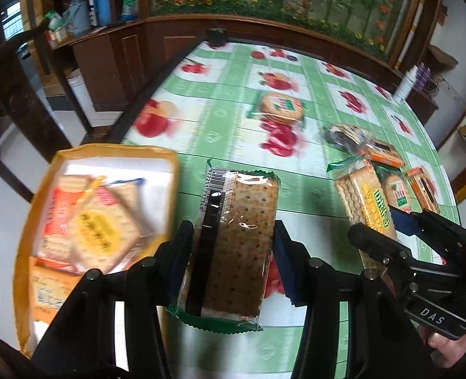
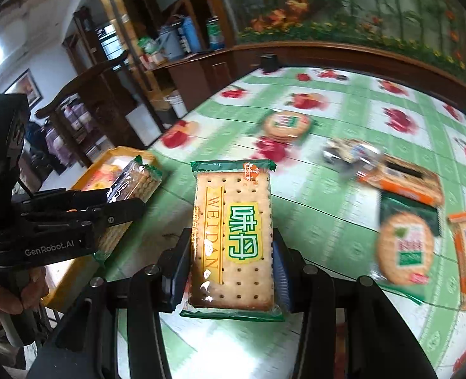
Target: Organize snacks
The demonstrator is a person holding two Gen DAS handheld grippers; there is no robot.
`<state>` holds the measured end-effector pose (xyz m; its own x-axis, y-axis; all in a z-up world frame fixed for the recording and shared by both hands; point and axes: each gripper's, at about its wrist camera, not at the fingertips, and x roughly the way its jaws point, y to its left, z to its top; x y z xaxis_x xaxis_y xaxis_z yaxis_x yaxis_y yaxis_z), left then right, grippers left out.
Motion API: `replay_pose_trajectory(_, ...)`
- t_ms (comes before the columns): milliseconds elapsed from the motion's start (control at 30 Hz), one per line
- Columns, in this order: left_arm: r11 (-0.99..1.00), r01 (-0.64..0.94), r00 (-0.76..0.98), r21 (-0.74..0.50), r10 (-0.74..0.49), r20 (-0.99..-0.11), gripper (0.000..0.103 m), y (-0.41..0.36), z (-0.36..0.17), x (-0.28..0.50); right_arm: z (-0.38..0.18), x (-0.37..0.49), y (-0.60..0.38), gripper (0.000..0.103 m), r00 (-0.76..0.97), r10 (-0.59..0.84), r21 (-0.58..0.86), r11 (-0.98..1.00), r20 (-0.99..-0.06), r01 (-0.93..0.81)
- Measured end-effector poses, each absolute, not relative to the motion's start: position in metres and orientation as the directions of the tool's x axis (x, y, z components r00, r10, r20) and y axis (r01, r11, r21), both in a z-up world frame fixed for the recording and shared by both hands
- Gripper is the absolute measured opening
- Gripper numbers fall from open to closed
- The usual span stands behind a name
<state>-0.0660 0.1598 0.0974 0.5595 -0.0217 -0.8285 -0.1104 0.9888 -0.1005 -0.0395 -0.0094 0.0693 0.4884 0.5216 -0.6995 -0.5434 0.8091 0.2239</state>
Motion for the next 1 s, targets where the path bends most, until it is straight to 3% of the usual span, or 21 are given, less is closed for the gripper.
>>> replay_pose_trajectory(567, 0.942, -0.32, 0.551, -0.099, 0.101, -0.828, 0.052, 0.289, 0.096, -0.118, 0.079, -0.046, 0.126, 0.046, 0.366, 0.599, 0.188, 0.665, -0.712, -0.723)
replay_pose_trajectory(1000, 0.918, -0.386, 0.525, -0.09, 0.138, -0.84, 0.052, 0.325, 0.076, -0.126, 0.063, -0.049, 0.191, 0.046, 0.295, 0.587, 0.174, 0.612, -0.754, -0.772)
